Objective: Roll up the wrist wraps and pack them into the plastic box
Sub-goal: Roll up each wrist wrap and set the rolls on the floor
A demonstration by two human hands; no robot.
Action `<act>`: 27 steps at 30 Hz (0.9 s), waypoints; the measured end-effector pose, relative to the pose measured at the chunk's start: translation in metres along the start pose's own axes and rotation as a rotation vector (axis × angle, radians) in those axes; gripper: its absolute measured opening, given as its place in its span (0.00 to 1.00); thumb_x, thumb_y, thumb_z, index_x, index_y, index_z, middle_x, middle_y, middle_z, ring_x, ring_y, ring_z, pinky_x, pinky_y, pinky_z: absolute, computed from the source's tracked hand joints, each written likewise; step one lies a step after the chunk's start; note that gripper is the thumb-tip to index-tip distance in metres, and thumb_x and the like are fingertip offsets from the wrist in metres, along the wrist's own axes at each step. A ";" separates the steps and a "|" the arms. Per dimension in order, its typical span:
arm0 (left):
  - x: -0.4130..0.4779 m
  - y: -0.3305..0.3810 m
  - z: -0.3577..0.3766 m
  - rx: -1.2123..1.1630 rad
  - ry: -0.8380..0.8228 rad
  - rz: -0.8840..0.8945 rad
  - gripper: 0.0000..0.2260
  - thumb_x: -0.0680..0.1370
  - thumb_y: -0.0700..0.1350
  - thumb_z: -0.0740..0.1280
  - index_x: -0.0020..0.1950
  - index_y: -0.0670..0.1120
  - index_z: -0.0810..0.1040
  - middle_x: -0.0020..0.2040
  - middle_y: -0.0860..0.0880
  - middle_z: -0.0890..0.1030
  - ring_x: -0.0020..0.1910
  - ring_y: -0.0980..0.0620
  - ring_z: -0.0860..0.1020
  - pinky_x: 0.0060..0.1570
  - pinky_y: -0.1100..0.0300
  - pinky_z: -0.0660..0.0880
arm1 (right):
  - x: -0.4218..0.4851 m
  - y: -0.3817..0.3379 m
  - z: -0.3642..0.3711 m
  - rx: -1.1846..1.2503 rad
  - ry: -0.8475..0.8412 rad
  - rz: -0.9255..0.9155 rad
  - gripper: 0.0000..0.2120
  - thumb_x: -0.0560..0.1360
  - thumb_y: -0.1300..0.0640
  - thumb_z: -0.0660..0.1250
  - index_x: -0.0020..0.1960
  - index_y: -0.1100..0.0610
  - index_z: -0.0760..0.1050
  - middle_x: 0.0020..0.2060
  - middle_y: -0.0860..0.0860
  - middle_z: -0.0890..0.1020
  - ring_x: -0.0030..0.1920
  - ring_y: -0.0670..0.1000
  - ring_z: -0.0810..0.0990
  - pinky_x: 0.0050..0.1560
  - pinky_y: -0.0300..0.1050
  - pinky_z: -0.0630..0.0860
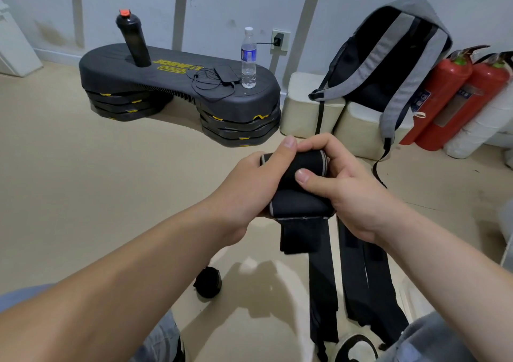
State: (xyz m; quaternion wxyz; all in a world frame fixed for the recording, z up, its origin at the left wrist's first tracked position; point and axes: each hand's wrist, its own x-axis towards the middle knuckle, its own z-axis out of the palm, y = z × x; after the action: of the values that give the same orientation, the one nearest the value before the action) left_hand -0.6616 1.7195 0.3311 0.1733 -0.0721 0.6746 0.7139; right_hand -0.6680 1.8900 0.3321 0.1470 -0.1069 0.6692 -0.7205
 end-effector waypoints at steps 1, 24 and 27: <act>-0.001 0.000 0.001 0.012 0.004 0.029 0.29 0.78 0.69 0.67 0.65 0.46 0.80 0.58 0.44 0.87 0.55 0.44 0.88 0.55 0.42 0.85 | 0.001 -0.001 -0.001 0.020 0.008 0.023 0.16 0.80 0.70 0.68 0.57 0.50 0.78 0.50 0.53 0.83 0.51 0.54 0.83 0.51 0.51 0.84; -0.001 -0.013 0.000 0.159 -0.069 -0.030 0.14 0.80 0.41 0.75 0.63 0.40 0.78 0.50 0.36 0.87 0.39 0.44 0.87 0.40 0.55 0.84 | 0.010 0.000 -0.013 0.086 0.198 0.231 0.22 0.82 0.42 0.65 0.66 0.58 0.77 0.57 0.55 0.88 0.51 0.54 0.88 0.44 0.49 0.81; 0.000 -0.015 0.002 0.185 -0.075 -0.041 0.12 0.81 0.41 0.74 0.62 0.39 0.79 0.48 0.37 0.87 0.31 0.50 0.83 0.34 0.58 0.81 | 0.009 0.004 -0.009 0.067 0.248 0.202 0.15 0.83 0.45 0.67 0.62 0.55 0.77 0.51 0.52 0.88 0.49 0.54 0.88 0.51 0.56 0.83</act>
State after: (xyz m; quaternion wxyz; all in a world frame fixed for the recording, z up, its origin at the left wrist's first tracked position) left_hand -0.6566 1.7224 0.3174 0.2190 -0.0427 0.7292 0.6469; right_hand -0.6787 1.8947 0.3274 0.1384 0.0556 0.6653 -0.7315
